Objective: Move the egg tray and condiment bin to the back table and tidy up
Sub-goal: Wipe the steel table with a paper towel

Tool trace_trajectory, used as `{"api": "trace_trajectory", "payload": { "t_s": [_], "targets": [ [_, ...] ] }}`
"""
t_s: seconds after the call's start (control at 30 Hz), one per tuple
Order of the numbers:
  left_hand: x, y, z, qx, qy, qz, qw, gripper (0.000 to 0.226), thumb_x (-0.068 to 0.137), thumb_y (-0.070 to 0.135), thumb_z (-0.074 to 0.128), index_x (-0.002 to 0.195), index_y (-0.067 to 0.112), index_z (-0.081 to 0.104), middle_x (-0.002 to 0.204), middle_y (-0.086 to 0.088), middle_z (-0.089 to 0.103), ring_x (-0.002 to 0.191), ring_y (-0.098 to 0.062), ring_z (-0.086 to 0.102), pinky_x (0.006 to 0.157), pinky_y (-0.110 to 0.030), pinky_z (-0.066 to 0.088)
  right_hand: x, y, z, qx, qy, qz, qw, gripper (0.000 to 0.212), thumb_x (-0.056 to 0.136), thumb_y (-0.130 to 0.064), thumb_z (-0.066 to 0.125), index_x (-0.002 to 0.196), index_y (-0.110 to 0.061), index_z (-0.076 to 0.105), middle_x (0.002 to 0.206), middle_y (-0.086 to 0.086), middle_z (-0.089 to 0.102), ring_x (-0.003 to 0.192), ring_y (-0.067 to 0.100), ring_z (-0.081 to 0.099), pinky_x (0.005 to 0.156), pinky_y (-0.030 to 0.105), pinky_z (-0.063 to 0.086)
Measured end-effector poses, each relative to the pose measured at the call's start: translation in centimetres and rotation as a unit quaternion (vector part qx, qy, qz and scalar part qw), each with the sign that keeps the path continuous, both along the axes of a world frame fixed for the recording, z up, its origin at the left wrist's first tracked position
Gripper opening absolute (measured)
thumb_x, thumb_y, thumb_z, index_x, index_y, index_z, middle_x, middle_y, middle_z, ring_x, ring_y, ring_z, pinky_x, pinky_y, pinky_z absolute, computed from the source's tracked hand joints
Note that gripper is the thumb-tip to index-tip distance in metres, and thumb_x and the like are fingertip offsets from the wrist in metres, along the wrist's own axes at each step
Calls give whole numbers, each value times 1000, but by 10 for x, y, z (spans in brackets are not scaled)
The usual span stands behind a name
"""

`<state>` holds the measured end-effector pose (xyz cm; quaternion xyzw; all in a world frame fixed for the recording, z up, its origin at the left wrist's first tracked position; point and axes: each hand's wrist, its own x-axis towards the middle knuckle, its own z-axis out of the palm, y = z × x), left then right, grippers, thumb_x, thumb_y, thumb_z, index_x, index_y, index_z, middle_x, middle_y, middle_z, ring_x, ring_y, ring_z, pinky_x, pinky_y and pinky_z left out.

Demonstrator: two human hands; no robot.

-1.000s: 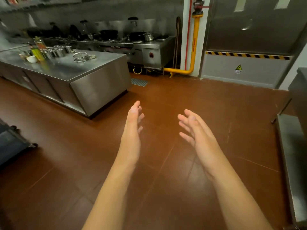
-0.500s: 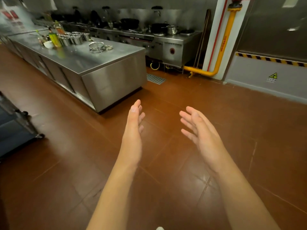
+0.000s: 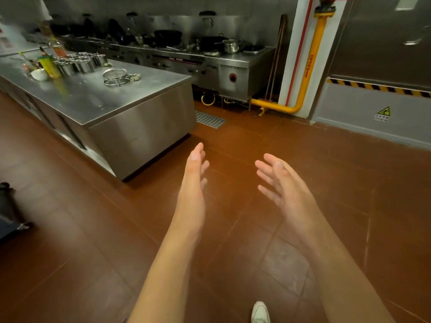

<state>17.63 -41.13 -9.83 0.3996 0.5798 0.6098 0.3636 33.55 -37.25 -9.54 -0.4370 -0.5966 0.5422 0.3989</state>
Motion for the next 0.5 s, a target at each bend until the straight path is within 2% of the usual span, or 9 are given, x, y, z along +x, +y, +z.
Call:
{"api": "trace_trajectory", "payload": {
  "t_s": [0.2, 0.5],
  "targets": [
    [-8, 115, 12, 4, 10, 11, 1000, 73, 82, 73, 24, 147, 44, 33, 152, 18, 39, 136, -2, 40, 119, -44, 26, -11, 125, 13, -6, 7, 20, 1000, 83, 74, -74, 31, 149, -39, 36, 149, -16, 47, 132, 8, 48, 115, 46, 37],
    [-77, 242, 32, 32, 12, 78, 996, 70, 84, 68, 24, 147, 40, 36, 150, 17, 42, 133, 2, 43, 118, -40, 28, -88, 271, 20, 4, 16, 91, 996, 78, 76, -72, 31, 147, -39, 39, 148, -16, 48, 132, 9, 48, 114, 43, 37]
  ]
}}
